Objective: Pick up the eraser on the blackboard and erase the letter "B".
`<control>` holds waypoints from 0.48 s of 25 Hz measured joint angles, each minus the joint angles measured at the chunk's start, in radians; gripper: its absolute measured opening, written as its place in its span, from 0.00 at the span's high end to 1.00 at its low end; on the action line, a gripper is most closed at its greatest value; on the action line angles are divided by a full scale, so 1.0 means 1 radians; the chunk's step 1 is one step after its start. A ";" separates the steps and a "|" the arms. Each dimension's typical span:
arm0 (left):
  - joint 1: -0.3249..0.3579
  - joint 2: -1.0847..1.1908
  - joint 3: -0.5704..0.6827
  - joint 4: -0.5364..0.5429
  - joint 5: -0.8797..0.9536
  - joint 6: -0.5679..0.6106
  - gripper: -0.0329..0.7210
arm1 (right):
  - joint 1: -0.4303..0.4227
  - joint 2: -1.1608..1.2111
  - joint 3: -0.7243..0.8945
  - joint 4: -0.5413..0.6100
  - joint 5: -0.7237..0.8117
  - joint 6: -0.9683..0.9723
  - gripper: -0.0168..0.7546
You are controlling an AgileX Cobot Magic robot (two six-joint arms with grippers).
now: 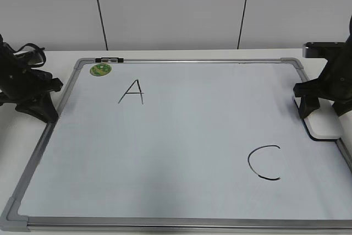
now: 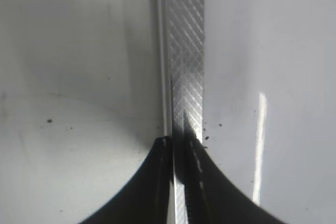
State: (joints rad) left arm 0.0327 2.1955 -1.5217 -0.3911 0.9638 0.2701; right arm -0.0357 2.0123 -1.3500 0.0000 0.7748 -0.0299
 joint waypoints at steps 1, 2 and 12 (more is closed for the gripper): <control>0.000 0.000 0.000 0.000 0.000 0.000 0.91 | 0.000 0.000 0.000 0.005 0.000 0.000 0.29; 0.000 0.000 0.000 0.000 0.000 0.000 0.91 | 0.000 0.000 0.000 0.005 -0.002 0.000 0.29; 0.000 0.000 0.000 -0.002 0.000 0.000 0.91 | 0.000 0.000 -0.089 0.014 0.067 0.000 0.16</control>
State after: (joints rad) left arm 0.0327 2.1955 -1.5217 -0.3929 0.9638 0.2701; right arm -0.0357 2.0119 -1.4387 0.0137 0.8419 -0.0299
